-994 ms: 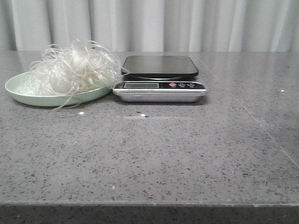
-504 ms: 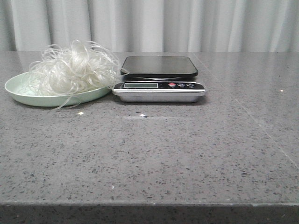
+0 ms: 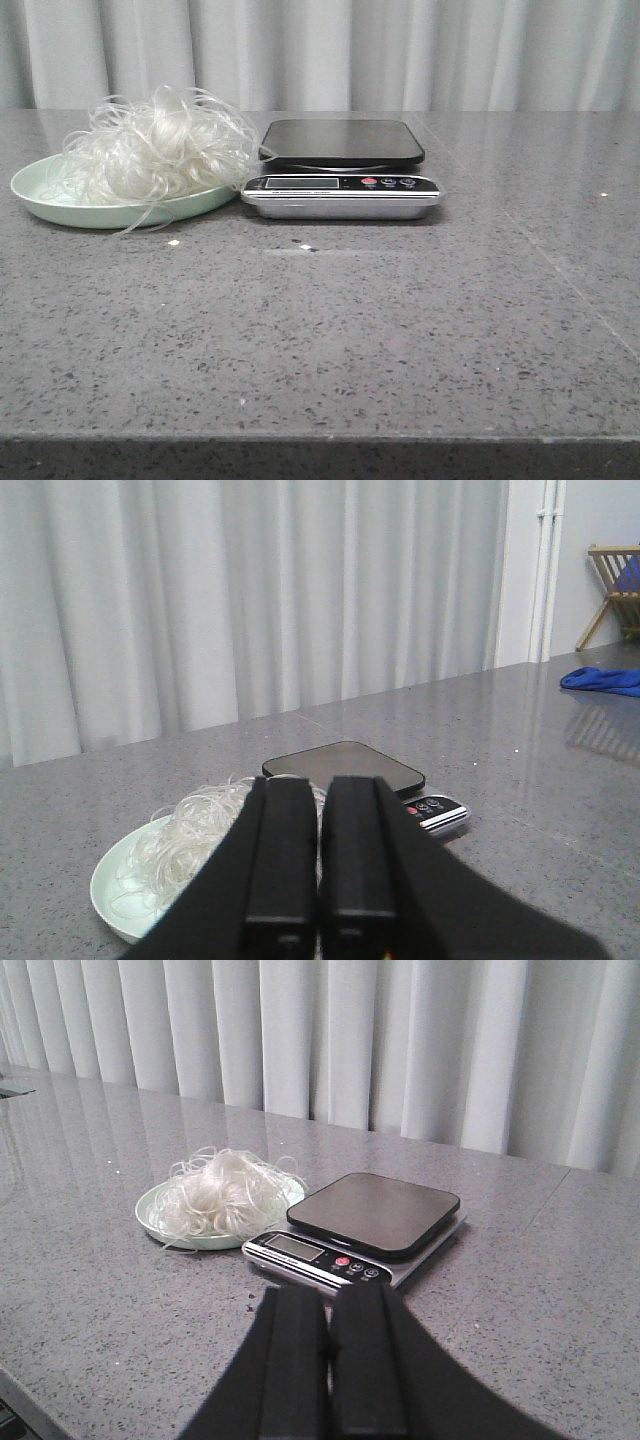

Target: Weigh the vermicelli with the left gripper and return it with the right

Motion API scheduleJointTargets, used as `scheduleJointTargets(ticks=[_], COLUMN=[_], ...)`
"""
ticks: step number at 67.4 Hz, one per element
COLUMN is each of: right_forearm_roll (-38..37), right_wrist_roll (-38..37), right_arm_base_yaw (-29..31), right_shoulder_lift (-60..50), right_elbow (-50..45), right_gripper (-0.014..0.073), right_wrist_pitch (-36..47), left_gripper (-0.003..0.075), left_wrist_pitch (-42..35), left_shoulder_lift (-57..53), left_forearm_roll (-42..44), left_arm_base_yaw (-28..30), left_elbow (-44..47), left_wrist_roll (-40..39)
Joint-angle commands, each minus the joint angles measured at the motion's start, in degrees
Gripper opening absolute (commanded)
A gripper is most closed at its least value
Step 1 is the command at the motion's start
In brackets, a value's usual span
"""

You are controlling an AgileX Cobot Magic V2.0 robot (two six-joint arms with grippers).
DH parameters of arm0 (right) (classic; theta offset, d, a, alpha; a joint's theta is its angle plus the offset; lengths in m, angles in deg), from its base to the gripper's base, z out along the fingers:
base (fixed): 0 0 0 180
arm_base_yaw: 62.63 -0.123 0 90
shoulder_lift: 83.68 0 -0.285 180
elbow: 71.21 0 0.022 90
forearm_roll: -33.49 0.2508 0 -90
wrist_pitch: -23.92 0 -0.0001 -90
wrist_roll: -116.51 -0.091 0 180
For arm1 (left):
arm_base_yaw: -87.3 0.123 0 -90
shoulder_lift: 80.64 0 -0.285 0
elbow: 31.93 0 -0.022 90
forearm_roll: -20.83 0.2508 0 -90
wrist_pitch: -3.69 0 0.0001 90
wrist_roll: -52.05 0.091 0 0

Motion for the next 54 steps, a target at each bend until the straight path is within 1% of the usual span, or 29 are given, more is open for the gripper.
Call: scheduleJointTargets(ticks=[1, 25, 31, 37, 38, 39, 40, 41, 42, 49, 50, 51, 52, 54], right_forearm_roll=[0.03, 0.03, 0.03, 0.03, 0.03, 0.03, 0.03, 0.03, 0.03, 0.03, 0.03, 0.03, 0.03, 0.03], right_wrist_roll=[0.41, 0.41, 0.41, 0.41, 0.41, 0.41, 0.41, 0.41, 0.41, 0.41, 0.41, 0.41, 0.41, 0.41], right_arm_base_yaw=[0.25, 0.25, 0.25, 0.25, 0.25, 0.25, 0.25, 0.25, 0.25, 0.25, 0.25, 0.25, 0.25, 0.25], right_shoulder_lift=[0.6, 0.6, 0.6, 0.6, 0.6, 0.6, 0.6, 0.6, 0.6, 0.6, 0.6, 0.6, 0.6, 0.6], right_elbow=[1.32, 1.32, 1.32, 1.32, 1.32, 1.32, 1.32, 1.32, 1.32, 1.32, 1.32, 1.32, 1.32, 1.32], right_gripper=[0.0164, 0.0164, 0.0164, 0.0164, 0.0164, 0.0164, 0.0164, 0.0164, 0.0164, 0.0164, 0.0164, 0.0164, 0.0164, 0.0164], right_wrist_pitch=[4.15, 4.15, 4.15, 4.15, 4.15, 4.15, 4.15, 4.15, 4.15, 4.15, 4.15, 4.15, 4.15, 4.15], left_gripper=[0.0127, 0.0127, 0.0127, 0.0127, 0.0127, 0.0127, 0.0127, 0.0127, 0.0127, 0.0127, 0.0127, 0.0127, 0.0127, 0.0127], left_wrist_pitch=[-4.75, -4.75, -4.86, -5.54, -6.42, -6.42, -7.55, -7.55, -9.14, -12.28, -13.03, -13.19, -13.74, -14.39], left_shoulder_lift=[0.8, 0.8, 0.8, 0.8, 0.8, 0.8, 0.8, 0.8, 0.8, 0.56, 0.56, 0.56, 0.56, 0.56], left_forearm_roll=[-0.26, -0.26, 1.02, 1.78, 1.78, 1.78, 2.14, 2.14, 2.14, 1.78, 1.78, 1.78, 1.78, 1.78], left_arm_base_yaw=[-0.04, -0.04, 1.06, 4.48, 6.55, 6.55, 8.39, 8.39, 10.33, 16.94, 18.94, 18.94, 20.86, 22.25], left_elbow=[-1.43, -1.13, -0.06, 2.26, 3.18, 3.18, 4.17, 4.17, 5.28, 8.97, 10.04, 10.3, 11.09, 12.12], left_wrist_roll=[-0.2, -0.2, -0.2, -0.2, -0.2, -0.2, -0.2, -0.2, -0.2, -0.2, -0.2, -0.2, -0.2, -0.2])
